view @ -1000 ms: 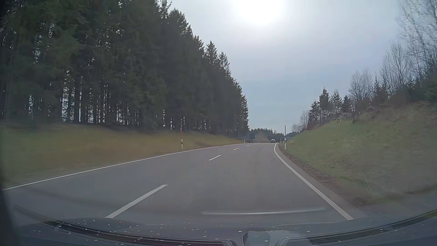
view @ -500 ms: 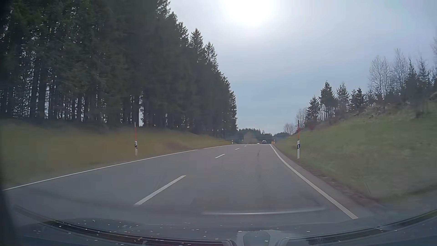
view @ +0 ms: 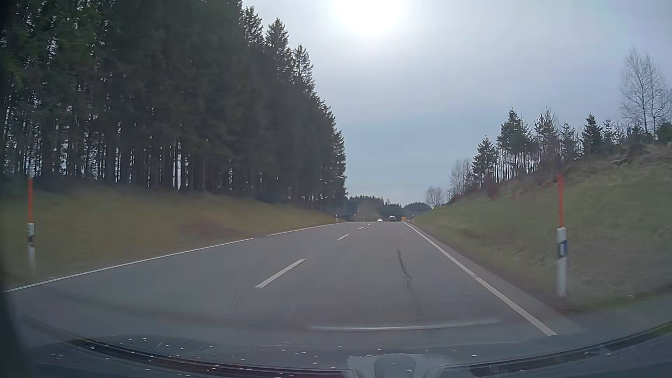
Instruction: Follow the waypoints while adhering to traffic rules and regulations
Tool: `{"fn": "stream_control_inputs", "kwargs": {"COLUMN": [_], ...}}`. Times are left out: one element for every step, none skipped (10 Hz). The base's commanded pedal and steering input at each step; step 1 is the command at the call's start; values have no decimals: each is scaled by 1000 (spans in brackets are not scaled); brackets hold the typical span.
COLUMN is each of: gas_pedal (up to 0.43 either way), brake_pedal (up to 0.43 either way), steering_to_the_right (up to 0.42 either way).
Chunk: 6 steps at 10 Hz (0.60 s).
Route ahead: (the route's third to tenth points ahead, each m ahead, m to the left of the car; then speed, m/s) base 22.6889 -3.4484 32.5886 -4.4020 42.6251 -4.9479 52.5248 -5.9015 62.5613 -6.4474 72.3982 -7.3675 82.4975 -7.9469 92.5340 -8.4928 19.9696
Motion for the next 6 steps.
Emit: {"fn": "stream_control_inputs", "kwargs": {"gas_pedal": [177, 177, 177, 177, 177, 177], "brake_pedal": [0, 0, 0, 0, 0, 0], "steering_to_the_right": [22, 22, 21, 20, 17, 13]}}
